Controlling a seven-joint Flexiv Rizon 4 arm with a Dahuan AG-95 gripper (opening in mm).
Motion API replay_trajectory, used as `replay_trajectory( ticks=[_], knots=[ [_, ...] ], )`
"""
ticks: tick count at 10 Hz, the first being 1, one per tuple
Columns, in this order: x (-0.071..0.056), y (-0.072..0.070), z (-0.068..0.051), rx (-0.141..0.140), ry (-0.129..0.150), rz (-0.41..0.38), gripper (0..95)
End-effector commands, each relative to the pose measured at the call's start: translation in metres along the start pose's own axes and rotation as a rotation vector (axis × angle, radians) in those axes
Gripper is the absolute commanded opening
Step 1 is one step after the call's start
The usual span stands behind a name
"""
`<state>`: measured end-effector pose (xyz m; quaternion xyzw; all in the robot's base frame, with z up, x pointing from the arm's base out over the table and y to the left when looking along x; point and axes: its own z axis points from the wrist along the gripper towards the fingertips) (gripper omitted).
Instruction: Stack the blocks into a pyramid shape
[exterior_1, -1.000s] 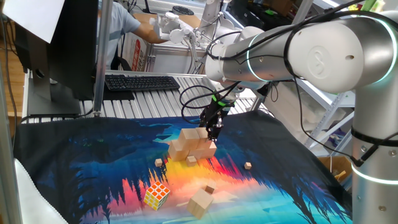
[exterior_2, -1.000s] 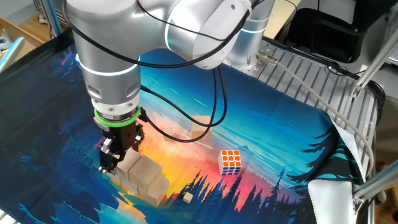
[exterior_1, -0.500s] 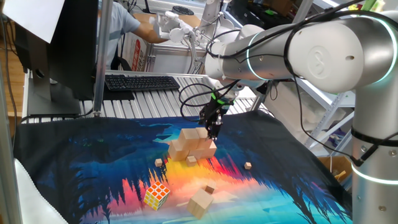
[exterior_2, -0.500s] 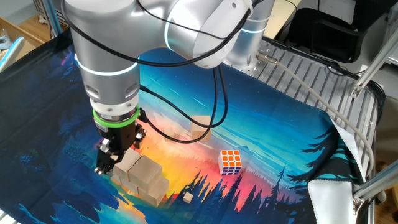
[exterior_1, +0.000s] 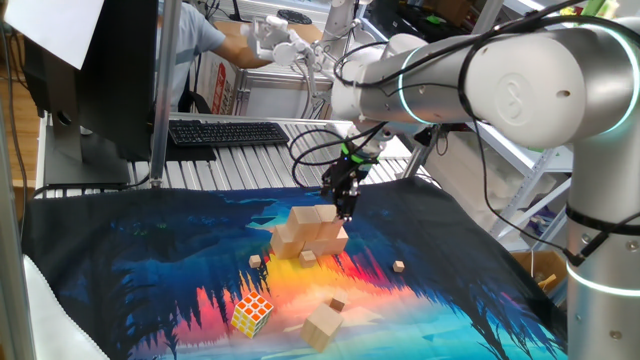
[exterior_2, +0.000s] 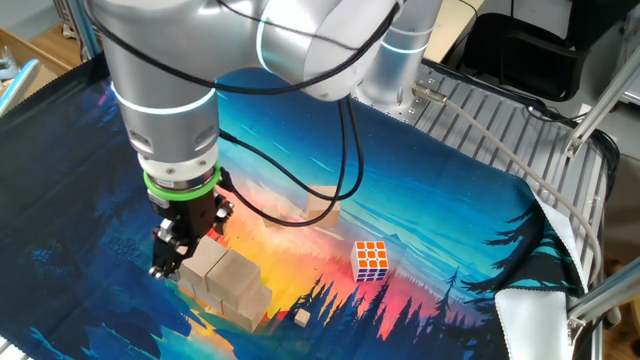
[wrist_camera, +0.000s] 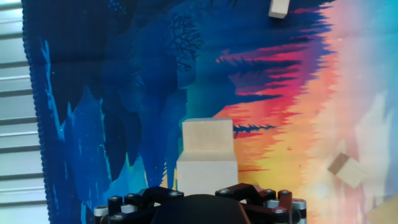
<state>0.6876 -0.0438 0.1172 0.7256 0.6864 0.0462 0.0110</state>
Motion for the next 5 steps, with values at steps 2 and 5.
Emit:
replay_trajectory(
  ticks=[2, 5],
  knots=[
    [0.002, -0.007, -0.021, 0.026, 0.048, -0.054, 95.0],
    [0.014, -0.026, -0.056, 0.059, 0.078, -0.201, 76.0]
  ],
)
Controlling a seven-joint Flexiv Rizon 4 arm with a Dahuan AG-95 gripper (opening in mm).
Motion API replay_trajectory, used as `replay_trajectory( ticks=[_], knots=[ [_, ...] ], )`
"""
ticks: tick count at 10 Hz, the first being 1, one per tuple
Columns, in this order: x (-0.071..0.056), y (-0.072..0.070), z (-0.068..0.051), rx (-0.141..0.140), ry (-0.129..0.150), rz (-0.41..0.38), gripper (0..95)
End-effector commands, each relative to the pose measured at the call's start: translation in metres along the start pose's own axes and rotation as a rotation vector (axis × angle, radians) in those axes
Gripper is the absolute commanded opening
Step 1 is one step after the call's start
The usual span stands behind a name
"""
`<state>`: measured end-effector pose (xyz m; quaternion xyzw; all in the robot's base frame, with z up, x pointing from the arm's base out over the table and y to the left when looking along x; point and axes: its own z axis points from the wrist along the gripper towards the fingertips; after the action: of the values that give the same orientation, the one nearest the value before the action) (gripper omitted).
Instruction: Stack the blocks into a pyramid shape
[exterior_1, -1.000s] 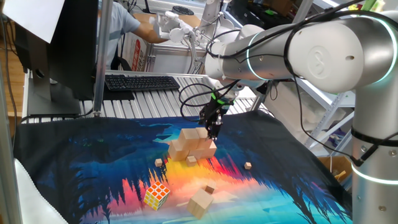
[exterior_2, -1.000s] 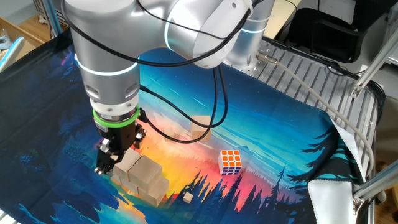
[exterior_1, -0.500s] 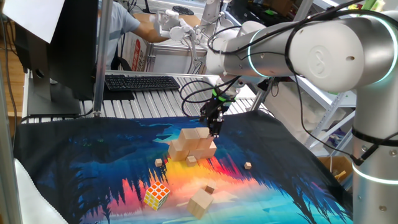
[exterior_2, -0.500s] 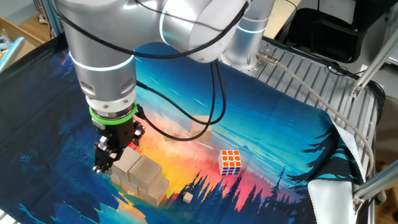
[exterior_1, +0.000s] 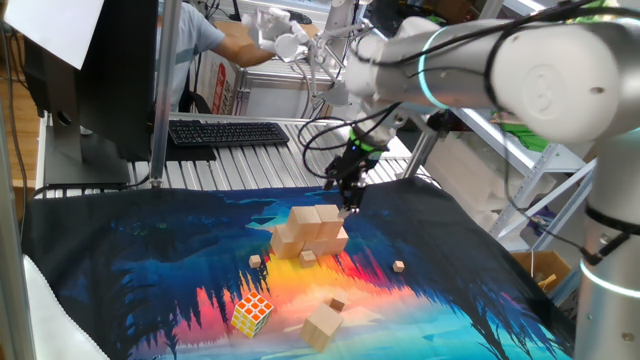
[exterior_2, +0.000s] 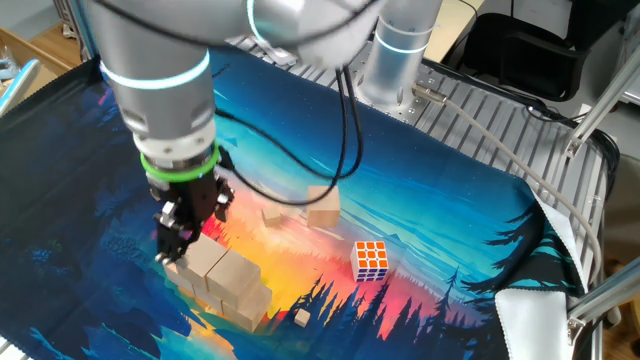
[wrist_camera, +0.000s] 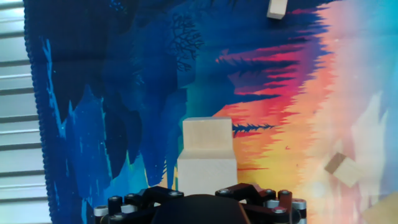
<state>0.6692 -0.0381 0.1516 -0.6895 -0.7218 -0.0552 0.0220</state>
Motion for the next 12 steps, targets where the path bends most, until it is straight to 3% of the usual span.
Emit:
replay_trajectory(
  ticks=[1, 2, 3, 4, 5, 6, 7, 8, 9, 10, 11, 12],
  knots=[
    [0.019, -0.018, -0.03, 0.06, 0.023, -0.167, 76.0],
    [0.023, -0.021, -0.034, 0.065, 0.028, -0.182, 76.0],
    [0.043, -0.036, -0.048, 0.096, 0.045, -0.225, 76.0],
    [0.054, -0.045, -0.054, 0.123, 0.05, -0.256, 76.0],
    [0.071, -0.063, -0.064, 0.144, 0.054, -0.318, 76.0],
    [0.078, -0.072, -0.068, 0.164, 0.052, -0.352, 57.0],
    [0.087, -0.088, -0.07, 0.176, 0.064, -0.378, 57.0],
    [0.088, -0.101, -0.062, 0.173, 0.054, -0.416, 57.0],
    [0.09, -0.113, -0.055, 0.154, 0.041, -0.429, 57.0],
    [0.09, -0.113, -0.055, 0.154, 0.041, -0.429, 57.0],
    [0.091, -0.13, -0.041, 0.105, 0.031, -0.435, 57.0],
    [0.091, -0.137, -0.034, 0.088, 0.027, -0.434, 57.0]
  ],
)
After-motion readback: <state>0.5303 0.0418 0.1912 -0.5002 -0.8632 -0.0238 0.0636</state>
